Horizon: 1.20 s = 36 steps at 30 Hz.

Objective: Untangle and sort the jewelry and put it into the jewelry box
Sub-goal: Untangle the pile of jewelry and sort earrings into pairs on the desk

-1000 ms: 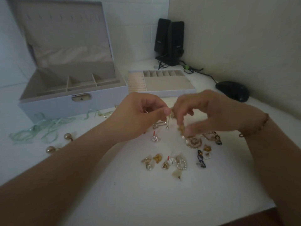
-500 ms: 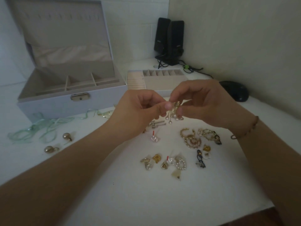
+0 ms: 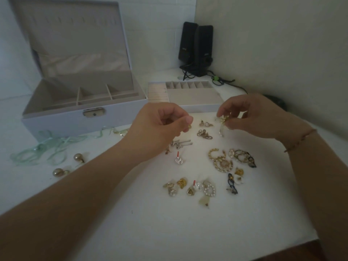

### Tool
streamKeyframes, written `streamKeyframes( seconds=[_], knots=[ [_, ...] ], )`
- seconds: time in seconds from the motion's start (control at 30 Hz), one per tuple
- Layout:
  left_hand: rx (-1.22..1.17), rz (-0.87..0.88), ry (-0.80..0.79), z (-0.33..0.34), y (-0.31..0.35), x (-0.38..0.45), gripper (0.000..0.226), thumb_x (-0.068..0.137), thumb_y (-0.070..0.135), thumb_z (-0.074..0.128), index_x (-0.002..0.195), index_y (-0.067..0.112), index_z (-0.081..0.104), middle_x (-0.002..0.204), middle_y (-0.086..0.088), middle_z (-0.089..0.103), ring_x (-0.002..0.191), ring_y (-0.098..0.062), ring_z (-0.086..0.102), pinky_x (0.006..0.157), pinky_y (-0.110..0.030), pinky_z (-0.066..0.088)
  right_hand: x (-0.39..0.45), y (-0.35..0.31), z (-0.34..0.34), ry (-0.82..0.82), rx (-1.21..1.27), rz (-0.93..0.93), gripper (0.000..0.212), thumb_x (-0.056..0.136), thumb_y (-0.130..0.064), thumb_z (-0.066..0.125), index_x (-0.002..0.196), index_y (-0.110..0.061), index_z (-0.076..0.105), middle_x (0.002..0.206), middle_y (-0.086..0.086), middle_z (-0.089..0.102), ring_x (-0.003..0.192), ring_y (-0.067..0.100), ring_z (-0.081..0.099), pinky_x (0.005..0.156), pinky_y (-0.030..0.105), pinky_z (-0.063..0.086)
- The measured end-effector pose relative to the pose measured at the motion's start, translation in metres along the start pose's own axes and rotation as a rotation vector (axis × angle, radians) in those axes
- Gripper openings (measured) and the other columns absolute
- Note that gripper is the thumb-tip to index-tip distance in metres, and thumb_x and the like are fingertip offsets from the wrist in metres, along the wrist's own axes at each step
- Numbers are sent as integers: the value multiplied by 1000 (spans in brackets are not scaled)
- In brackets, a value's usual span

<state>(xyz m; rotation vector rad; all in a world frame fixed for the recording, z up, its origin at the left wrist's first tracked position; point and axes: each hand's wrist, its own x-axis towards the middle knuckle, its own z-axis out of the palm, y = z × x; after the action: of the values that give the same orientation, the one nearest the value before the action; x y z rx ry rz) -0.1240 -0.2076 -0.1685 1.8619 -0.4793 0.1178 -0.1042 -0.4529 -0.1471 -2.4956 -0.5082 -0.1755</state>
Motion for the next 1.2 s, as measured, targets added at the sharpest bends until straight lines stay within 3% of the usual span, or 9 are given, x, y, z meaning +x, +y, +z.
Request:
streamKeyframes(
  seconds=[0.2, 0.43, 0.73, 1.2],
  knots=[
    [4, -7, -11, 0, 0, -1, 12, 89, 17, 68, 79, 10, 72, 72, -3, 72, 57, -5, 58, 59, -15, 48, 1, 4, -1, -44, -40, 22, 21, 78, -12, 72, 83, -33, 70, 73, -31, 62, 67, -2, 58, 61, 9, 45],
    [16, -6, -10, 0, 0, 0, 13, 88, 19, 69, 77, 12, 72, 72, -3, 72, 58, -5, 58, 60, -15, 48, 2, 10, 3, -104, -72, 37, 19, 76, -20, 76, 83, -36, 69, 81, -11, 68, 72, 7, 60, 66, 20, 45],
    [25, -11, -16, 0, 1, -1, 13, 88, 21, 69, 78, 12, 72, 72, -2, 72, 57, -4, 58, 58, -11, 47, 2, 11, 4, -157, -111, 30, 16, 74, -31, 75, 87, -37, 67, 81, -14, 67, 76, 13, 62, 70, 24, 50],
    [30, -14, -20, -1, 0, -1, 14, 88, 22, 69, 76, 17, 71, 72, -1, 72, 57, -4, 59, 58, -12, 48, 2, 12, 3, -176, -124, 30, 16, 77, -31, 74, 85, -40, 64, 81, -15, 68, 78, 10, 62, 73, 26, 50]
  ],
)
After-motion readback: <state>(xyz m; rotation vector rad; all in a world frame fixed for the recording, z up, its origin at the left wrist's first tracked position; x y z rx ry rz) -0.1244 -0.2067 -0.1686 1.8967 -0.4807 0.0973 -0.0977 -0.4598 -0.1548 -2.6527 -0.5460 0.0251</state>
